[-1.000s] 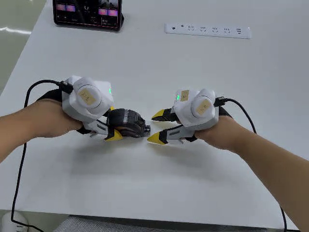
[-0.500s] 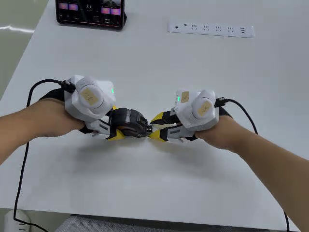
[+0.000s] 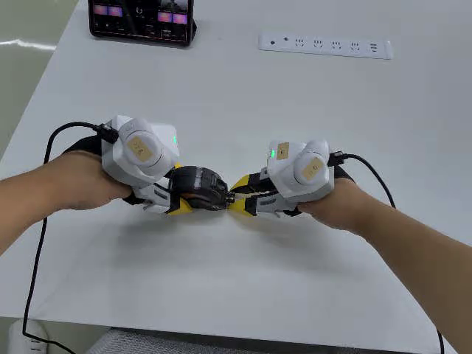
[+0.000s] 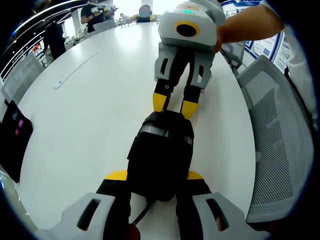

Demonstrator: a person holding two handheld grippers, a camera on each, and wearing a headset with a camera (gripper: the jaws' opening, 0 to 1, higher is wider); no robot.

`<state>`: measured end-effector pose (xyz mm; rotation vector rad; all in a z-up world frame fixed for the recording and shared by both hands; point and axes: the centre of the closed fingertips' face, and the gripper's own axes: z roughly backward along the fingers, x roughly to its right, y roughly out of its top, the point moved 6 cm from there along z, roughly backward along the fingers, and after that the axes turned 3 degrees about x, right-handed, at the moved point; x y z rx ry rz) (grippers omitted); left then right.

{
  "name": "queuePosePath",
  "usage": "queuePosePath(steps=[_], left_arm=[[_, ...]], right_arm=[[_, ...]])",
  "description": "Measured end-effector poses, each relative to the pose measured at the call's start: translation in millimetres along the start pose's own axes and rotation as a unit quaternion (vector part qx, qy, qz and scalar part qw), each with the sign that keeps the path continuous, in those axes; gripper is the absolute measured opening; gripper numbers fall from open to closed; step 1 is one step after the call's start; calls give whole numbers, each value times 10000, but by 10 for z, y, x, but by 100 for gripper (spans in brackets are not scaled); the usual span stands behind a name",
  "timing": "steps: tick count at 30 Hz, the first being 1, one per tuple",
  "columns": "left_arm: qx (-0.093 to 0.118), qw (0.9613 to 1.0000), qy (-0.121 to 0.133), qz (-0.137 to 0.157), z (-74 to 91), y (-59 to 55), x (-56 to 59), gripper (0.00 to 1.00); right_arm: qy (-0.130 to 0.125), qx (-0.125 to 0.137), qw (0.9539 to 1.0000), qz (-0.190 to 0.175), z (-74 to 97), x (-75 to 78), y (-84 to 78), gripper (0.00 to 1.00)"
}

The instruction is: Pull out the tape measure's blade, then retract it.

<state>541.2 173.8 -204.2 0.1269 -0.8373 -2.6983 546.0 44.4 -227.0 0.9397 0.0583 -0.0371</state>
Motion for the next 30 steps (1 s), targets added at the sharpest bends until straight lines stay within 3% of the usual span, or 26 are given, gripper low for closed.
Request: queuePosePath(steps=[12,30], left_arm=[[-3,10000,9,-15,1,-3,0,29],[-35,10000,0,-52,6,-7,5,29]], right_arm=[[38,0,9998,179,-13,-3,3,11],[-116,17,9997,203,3,-28,-5,9]])
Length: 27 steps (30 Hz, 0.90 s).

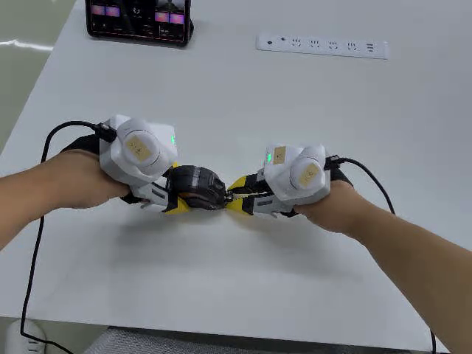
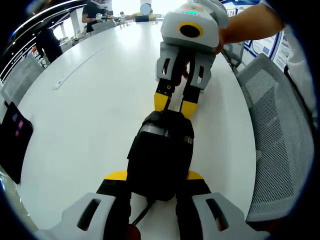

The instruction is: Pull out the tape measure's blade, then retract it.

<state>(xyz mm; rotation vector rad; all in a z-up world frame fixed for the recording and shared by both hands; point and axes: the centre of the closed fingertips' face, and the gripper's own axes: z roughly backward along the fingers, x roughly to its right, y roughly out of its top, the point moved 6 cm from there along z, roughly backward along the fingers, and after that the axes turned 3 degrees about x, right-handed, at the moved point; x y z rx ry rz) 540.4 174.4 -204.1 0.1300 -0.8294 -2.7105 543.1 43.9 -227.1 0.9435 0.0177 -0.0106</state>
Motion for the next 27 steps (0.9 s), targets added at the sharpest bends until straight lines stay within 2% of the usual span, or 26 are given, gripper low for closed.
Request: queuePosePath(steps=[11,27], left_arm=[[-11,10000,-9,-1,3,0,2,29],[0,10000,-15,52,4,-8,-2,29]], right_arm=[[-73,-20,10000,39,30,-10,-29,9],[-197,-49,9998,-7,239,-9,-132,9]])
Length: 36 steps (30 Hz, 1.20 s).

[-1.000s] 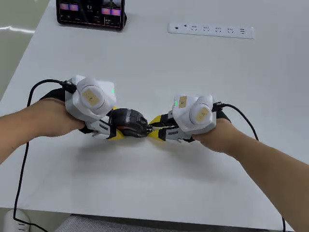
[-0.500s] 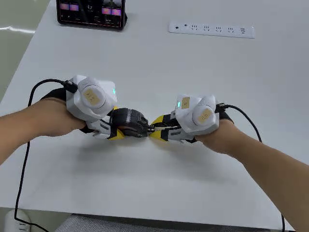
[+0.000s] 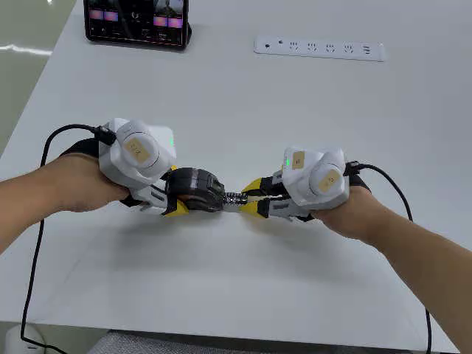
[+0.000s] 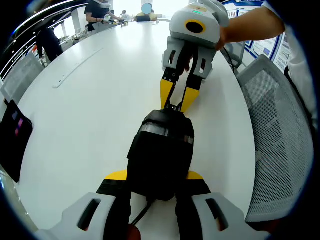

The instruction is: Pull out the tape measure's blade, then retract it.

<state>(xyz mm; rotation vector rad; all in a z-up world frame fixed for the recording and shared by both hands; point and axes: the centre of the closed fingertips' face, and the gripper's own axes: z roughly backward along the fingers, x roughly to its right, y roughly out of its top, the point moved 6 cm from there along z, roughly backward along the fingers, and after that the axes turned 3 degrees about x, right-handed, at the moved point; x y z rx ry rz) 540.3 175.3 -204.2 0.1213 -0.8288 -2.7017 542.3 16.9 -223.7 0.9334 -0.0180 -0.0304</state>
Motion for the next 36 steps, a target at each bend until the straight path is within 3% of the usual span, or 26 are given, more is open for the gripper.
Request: queuePosePath(steps=[36], left_arm=[[-37,10000,-3,25,-7,6,-11,29]], right_arm=[[-148,-305,9994,-65,413,40,-257,9]])
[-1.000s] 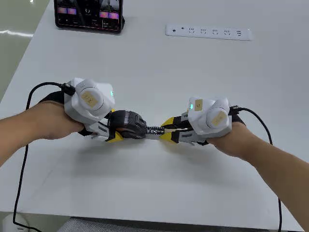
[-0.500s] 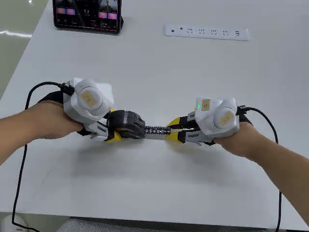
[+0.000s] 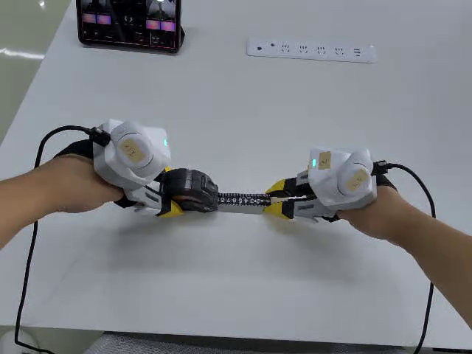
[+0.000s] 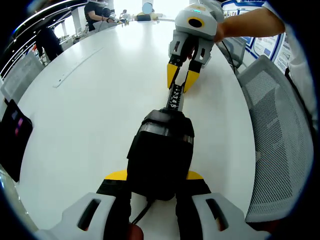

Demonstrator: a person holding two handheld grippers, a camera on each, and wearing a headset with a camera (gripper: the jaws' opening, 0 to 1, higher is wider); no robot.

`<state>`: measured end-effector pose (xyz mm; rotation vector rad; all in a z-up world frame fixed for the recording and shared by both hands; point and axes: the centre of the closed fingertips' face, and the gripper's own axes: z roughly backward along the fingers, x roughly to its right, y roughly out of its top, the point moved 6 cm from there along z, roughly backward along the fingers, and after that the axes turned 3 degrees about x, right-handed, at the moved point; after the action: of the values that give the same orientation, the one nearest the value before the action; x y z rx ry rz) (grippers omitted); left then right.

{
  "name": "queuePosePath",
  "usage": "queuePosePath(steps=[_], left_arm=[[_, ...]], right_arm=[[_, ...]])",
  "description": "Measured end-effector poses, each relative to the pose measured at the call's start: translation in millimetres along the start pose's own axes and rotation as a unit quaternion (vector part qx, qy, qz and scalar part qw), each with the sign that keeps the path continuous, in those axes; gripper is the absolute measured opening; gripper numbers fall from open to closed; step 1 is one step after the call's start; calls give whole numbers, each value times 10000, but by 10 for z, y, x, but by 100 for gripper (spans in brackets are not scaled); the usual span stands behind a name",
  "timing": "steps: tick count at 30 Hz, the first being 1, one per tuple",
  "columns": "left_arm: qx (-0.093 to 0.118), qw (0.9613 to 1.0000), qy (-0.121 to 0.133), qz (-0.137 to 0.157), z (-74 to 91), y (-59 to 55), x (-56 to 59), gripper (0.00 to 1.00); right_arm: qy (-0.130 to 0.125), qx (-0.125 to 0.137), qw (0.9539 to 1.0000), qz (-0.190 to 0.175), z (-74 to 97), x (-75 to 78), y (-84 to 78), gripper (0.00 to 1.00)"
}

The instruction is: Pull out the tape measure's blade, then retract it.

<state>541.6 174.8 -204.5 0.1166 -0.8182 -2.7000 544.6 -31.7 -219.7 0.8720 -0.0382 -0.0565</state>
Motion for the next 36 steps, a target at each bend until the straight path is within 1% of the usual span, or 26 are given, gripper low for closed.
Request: queuePosePath(steps=[24,36], left_arm=[[-16,10000,-9,-27,-11,14,22,29],[-32,10000,-5,-45,-11,13,13,29]], right_arm=[[-102,-281,9995,-59,260,13,-256,8],[-145,-366,9992,-85,351,23,-315,8]])
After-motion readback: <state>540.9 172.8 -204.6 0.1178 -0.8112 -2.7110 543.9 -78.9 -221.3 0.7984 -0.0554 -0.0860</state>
